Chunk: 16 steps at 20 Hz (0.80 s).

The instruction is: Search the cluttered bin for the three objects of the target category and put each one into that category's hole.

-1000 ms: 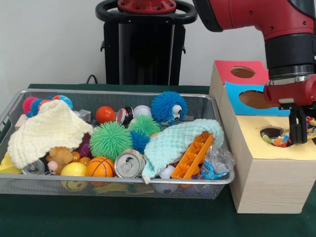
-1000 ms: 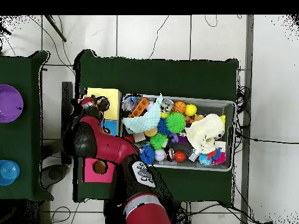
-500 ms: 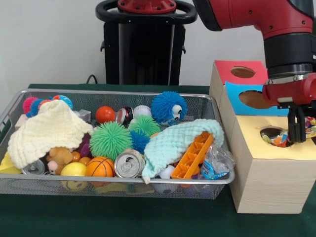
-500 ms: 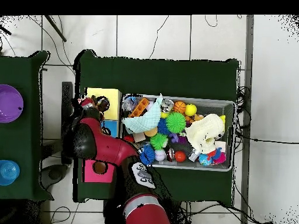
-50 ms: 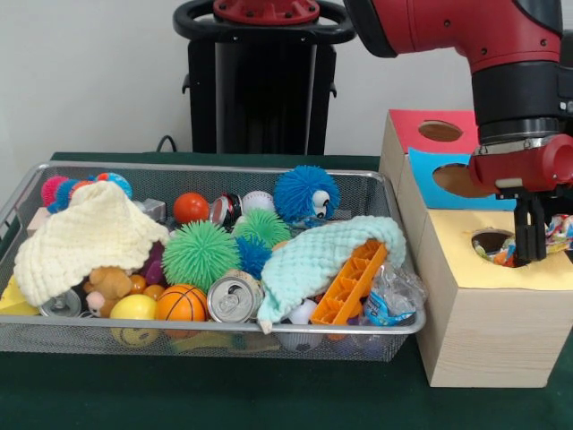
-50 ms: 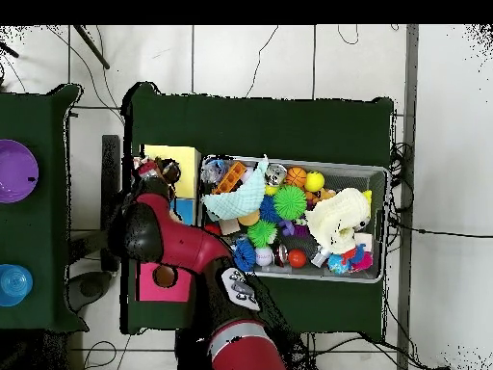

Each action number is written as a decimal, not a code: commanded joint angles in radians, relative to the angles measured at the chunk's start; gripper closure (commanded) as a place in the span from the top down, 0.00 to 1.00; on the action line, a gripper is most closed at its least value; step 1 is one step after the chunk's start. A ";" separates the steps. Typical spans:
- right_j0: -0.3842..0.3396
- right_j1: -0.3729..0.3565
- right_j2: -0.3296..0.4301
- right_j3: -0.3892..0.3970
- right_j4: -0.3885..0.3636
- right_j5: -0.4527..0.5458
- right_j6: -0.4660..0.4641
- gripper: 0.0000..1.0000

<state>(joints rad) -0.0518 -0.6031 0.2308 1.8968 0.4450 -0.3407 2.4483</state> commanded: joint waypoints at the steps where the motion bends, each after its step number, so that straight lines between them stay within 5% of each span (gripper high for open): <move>1: -0.034 0.043 0.000 0.070 -0.006 -0.032 0.233 0.00; 16: -0.014 0.043 -0.038 0.066 0.009 -0.036 0.212 0.00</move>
<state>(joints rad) -0.0539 -0.5984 0.2210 1.8986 0.4449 -0.3407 2.4483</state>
